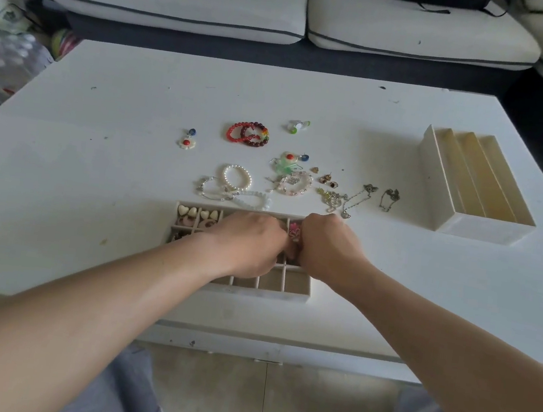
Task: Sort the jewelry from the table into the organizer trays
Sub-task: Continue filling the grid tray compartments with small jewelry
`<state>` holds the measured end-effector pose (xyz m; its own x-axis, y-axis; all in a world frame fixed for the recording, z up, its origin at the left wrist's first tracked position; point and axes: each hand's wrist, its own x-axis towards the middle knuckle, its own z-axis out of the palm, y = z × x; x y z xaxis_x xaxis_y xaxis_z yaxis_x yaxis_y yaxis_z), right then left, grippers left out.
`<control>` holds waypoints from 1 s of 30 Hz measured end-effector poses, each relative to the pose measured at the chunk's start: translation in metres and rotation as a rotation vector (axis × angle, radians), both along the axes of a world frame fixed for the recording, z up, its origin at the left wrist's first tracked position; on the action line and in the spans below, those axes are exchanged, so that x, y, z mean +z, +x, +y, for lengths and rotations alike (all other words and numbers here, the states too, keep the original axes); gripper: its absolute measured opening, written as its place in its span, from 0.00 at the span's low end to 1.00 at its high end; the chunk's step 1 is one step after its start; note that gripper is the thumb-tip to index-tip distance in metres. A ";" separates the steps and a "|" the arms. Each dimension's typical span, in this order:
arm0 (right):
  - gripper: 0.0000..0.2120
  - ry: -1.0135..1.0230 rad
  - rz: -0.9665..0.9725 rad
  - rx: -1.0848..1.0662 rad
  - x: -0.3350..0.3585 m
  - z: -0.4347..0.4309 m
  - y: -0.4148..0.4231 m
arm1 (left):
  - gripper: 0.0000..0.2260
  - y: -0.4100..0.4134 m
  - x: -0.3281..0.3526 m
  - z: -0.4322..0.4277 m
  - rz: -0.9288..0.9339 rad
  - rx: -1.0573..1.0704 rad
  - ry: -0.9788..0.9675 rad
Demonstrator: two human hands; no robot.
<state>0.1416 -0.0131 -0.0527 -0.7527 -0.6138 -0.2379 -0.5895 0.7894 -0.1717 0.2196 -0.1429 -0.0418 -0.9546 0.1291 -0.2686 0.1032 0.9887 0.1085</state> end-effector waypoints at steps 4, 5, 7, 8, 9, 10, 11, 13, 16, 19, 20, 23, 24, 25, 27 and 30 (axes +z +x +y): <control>0.07 -0.015 -0.054 -0.005 0.001 0.002 -0.005 | 0.24 0.000 -0.001 0.000 -0.006 0.018 0.020; 0.04 -0.021 -0.082 -0.008 0.003 0.004 -0.009 | 0.24 -0.001 -0.002 -0.002 -0.020 0.047 0.053; 0.09 -0.045 -0.125 -0.017 0.009 0.010 -0.016 | 0.23 -0.001 -0.003 -0.004 -0.050 0.109 0.130; 0.11 -0.054 -0.160 -0.005 0.013 0.013 -0.020 | 0.22 -0.001 -0.002 -0.005 -0.058 0.124 0.156; 0.13 -0.068 -0.202 0.020 0.016 0.017 -0.023 | 0.21 -0.002 -0.001 -0.006 -0.060 0.131 0.169; 0.16 -0.075 -0.251 0.049 0.020 0.020 -0.025 | 0.21 -0.002 0.000 -0.007 -0.059 0.132 0.176; 0.18 -0.070 -0.289 0.077 0.023 0.022 -0.027 | 0.21 -0.002 0.001 -0.007 -0.059 0.130 0.180; 0.22 -0.022 -0.317 0.125 0.027 0.025 -0.028 | 0.21 -0.002 0.002 -0.007 -0.061 0.125 0.180; 0.23 0.060 -0.301 0.196 0.029 0.025 -0.025 | 0.23 0.000 0.001 -0.005 -0.060 0.109 0.156; 0.24 0.103 -0.258 0.250 0.028 0.025 -0.023 | 0.23 0.001 -0.001 -0.004 -0.048 0.090 0.125; 0.24 0.103 -0.259 0.254 0.028 0.025 -0.023 | 0.23 0.001 -0.001 -0.003 -0.048 0.093 0.124; 0.24 0.060 -0.282 0.231 0.031 0.025 -0.027 | 0.23 0.000 0.001 -0.003 -0.076 0.119 0.143; 0.24 0.049 -0.296 0.226 0.031 0.025 -0.028 | 0.23 -0.001 0.002 -0.003 -0.088 0.129 0.150; 0.23 0.052 -0.308 0.229 0.032 0.025 -0.028 | 0.23 -0.002 0.003 -0.003 -0.096 0.135 0.156; 0.21 0.059 -0.329 0.244 0.032 0.025 -0.028 | 0.22 -0.005 0.004 -0.002 -0.118 0.147 0.182; 0.17 -0.059 -0.320 0.209 0.036 0.022 -0.033 | 0.19 -0.012 0.009 -0.001 -0.121 0.241 0.299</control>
